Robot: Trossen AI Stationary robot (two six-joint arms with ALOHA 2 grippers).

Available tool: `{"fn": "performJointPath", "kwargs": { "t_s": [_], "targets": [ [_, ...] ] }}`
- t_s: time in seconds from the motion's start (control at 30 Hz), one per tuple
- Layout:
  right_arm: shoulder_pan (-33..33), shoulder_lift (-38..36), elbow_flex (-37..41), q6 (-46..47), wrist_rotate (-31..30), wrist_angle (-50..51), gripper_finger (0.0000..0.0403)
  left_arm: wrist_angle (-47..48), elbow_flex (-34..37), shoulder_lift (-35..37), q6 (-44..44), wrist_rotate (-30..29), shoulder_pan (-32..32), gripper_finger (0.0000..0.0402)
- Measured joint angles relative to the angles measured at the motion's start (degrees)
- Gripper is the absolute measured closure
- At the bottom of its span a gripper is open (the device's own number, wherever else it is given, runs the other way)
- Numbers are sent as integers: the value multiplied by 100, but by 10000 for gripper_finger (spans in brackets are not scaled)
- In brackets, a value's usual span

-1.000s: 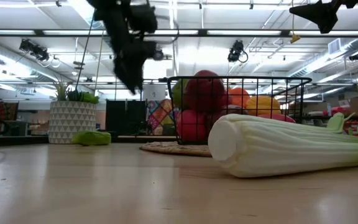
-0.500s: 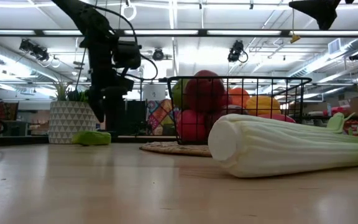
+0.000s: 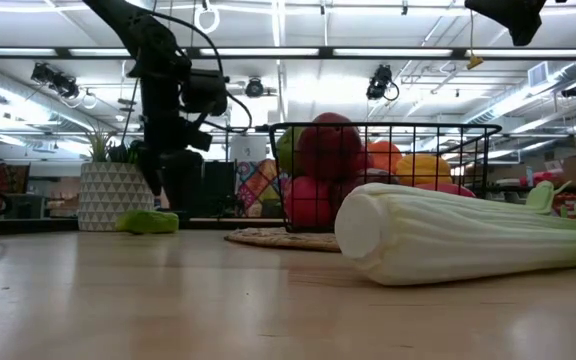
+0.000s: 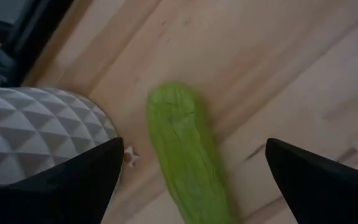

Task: Build produce basket
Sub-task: Put the green cucumber into the black wire basket

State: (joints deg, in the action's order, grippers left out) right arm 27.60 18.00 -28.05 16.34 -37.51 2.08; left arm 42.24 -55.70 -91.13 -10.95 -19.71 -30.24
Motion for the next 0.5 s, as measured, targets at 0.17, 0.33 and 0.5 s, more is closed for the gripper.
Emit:
{"fn": "performJointPath", "kwargs": {
  "t_s": [0.17, 0.33, 0.5],
  "targets": [
    [1, 0, 0, 0, 1, -82, 27, 107, -2, -329, -50, 216, 129, 1],
    [1, -1, 0, 0, 3, -104, 27, 143, -2, -649, -35, 231, 383, 1],
    [-1, 0, 0, 0, 3, -108, 27, 172, -11, -709, 43, 558, 596, 1]
  ]
}}
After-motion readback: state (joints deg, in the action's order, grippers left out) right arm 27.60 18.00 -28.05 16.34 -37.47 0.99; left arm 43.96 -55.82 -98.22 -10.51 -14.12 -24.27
